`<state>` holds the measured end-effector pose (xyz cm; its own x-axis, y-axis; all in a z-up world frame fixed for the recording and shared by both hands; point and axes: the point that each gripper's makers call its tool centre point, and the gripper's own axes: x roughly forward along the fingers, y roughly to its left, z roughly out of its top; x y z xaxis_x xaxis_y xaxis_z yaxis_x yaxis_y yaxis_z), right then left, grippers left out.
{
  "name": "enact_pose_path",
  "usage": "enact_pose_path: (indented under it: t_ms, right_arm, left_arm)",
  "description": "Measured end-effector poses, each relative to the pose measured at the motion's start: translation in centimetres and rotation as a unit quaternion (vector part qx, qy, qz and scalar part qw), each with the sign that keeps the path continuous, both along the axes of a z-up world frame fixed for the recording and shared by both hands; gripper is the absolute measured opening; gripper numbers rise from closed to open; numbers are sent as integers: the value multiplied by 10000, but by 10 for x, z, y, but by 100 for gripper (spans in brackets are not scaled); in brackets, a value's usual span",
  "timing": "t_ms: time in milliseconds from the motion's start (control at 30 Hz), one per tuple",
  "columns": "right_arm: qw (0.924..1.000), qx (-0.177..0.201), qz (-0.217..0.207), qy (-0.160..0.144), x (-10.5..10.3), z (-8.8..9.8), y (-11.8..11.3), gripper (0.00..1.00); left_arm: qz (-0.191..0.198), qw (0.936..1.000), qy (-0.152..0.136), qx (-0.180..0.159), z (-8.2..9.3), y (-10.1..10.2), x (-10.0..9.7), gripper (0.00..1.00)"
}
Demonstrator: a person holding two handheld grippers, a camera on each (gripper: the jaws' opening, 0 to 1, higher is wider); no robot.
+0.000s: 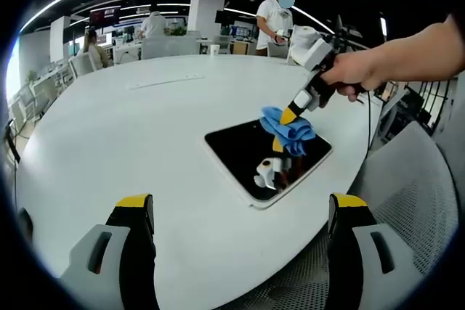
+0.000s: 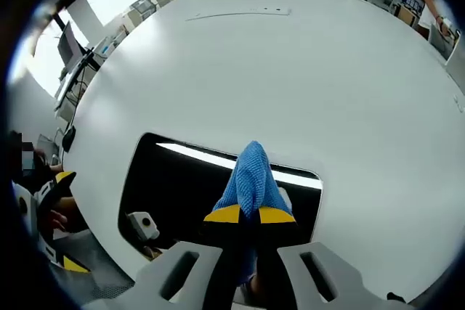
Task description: Wipe the mirror surface with the cleaning cloth until all visible marks leave the cleaned area.
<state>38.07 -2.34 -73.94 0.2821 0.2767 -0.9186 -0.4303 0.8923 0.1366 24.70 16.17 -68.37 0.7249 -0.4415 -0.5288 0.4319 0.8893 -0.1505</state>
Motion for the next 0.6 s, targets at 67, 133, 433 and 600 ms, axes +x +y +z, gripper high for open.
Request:
enact_pose_path:
  t_ms: [67,133,433,600]
  right_arm:
    - [10000,49,-48,30,-4,0,0,1]
    - [10000,61,-50,49,-9,0,-1,1]
    - [9997,185,-136,30,-27,1,-6,1]
    - [9996,216,-169,60,-39,1,-8,1]
  left_arm:
    - [-2,10000,-4,17,0,0,0,99]
    - [6,10000,-11,19,0,0,0,99]
    - [36,10000,-49,32,1,1,1,99]
    - [31,10000,-46,41,0,2,2,99]
